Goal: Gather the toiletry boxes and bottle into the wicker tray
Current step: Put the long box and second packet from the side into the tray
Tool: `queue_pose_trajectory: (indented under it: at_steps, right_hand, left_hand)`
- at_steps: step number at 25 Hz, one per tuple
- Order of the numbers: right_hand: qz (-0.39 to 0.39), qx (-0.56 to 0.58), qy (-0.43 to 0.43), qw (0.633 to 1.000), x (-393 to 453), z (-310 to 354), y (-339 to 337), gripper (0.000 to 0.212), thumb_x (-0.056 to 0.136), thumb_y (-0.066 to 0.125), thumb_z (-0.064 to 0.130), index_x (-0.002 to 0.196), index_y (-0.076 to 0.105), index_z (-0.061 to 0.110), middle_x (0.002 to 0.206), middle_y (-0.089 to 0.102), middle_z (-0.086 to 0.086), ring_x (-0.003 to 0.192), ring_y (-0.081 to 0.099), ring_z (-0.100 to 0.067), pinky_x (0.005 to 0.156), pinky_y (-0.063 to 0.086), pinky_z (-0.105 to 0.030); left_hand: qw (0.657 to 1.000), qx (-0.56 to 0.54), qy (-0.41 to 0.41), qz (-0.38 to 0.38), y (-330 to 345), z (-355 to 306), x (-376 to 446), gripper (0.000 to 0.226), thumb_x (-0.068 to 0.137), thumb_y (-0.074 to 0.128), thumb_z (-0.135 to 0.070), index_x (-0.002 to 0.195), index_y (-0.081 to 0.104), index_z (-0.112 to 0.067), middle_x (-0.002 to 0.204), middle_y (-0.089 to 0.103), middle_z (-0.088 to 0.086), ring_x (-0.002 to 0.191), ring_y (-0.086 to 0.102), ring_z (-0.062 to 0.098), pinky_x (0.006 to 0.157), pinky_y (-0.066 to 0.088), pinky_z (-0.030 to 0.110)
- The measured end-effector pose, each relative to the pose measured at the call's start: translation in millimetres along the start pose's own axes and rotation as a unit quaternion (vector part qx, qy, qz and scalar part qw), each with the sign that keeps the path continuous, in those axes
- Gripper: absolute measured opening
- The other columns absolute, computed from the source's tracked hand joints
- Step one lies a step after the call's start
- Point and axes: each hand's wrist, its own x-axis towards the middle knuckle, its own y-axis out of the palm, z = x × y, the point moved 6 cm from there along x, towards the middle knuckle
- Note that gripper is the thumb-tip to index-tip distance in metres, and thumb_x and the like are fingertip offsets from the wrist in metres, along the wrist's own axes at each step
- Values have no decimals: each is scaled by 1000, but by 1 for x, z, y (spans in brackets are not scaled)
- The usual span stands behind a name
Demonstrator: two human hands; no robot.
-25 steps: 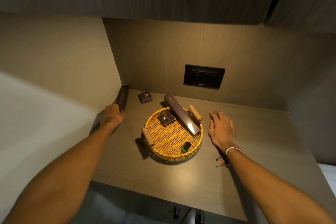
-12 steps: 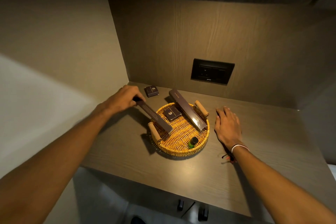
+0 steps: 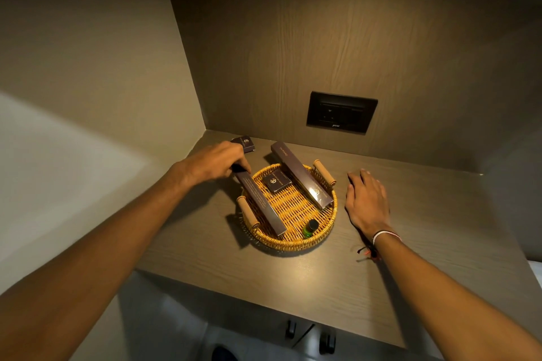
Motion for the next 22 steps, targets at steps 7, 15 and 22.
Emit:
queue_pose_trajectory:
  at_steps: [7, 15, 22]
  right_hand:
    - [7, 2, 1, 1000, 1, 1, -1, 42, 106, 38, 25, 145, 48, 14, 156, 43, -15, 149, 34, -31, 122, 27, -47]
    - [63, -7, -15, 998, -2, -2, 10, 59, 105, 29, 47, 158, 28, 18, 167, 22, -14, 156, 17, -29, 126, 14, -47]
    - [66, -20, -27, 997, -9, -4, 17, 67, 103, 19, 57, 161, 18, 24, 170, 11, -10, 158, 8, -25, 128, 9, -47]
  left_hand:
    - [1000, -4, -21, 14, 9, 8, -1, 44, 83, 68, -1, 120, 66, -24, 123, 59, 5, 118, 53, 19, 97, 48, 34]
    - [976, -103, -150, -119, -25, 55, 16, 51, 82, 62, 10, 124, 62, -18, 131, 57, 13, 122, 54, 28, 98, 51, 43]
    - [982, -41, -186, 0, 0, 61, 77, 55, 89, 65, -11, 141, 47, -15, 147, 49, 14, 136, 45, 33, 112, 40, 50]
